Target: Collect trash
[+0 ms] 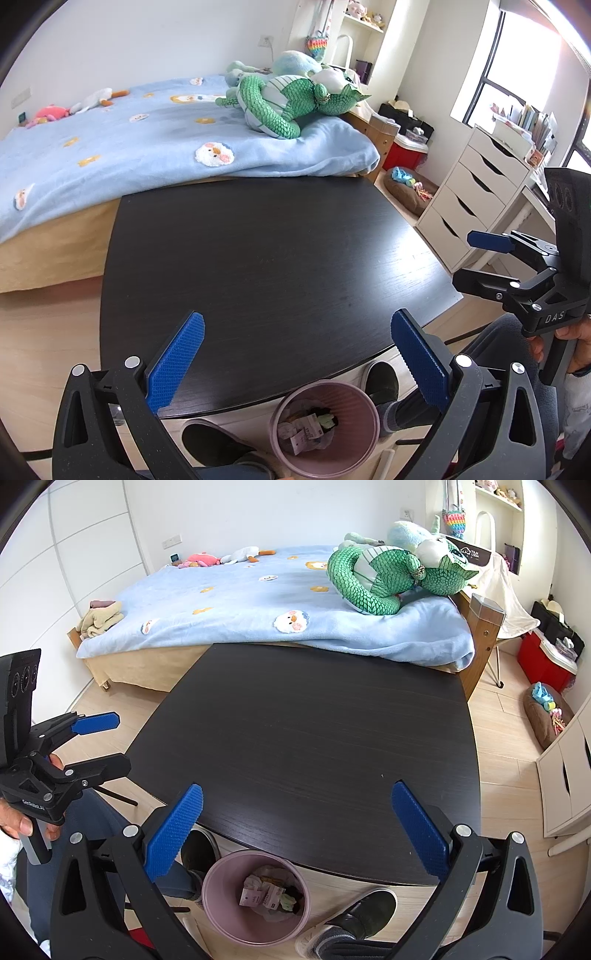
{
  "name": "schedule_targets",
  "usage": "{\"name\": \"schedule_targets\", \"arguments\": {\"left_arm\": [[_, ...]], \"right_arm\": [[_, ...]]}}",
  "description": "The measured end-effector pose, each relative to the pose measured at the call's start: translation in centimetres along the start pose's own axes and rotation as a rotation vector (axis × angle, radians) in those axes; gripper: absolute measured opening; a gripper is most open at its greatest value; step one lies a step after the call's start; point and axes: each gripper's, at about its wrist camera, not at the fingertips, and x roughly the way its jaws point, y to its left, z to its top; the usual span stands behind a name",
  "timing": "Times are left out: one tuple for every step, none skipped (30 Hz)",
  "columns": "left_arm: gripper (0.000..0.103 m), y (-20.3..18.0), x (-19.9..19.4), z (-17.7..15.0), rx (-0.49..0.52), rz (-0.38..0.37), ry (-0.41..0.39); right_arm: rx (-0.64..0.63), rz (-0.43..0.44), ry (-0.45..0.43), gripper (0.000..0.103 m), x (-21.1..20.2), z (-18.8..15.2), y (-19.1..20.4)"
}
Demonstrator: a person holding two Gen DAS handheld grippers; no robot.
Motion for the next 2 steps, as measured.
{"name": "schedule_targets", "arguments": {"left_arm": [[0.097, -0.04, -0.05, 0.0, 0.004, 0.003, -0.006], [0.097, -0.07, -0.09, -0.01, 0.006, 0.002, -0.01]], "right_arm": [[0.0, 0.0, 0.0, 0.1, 0.0, -0.01, 0.0], [0.001, 0.0, 0.0, 0.1, 0.01, 0.0, -0.01]]}}
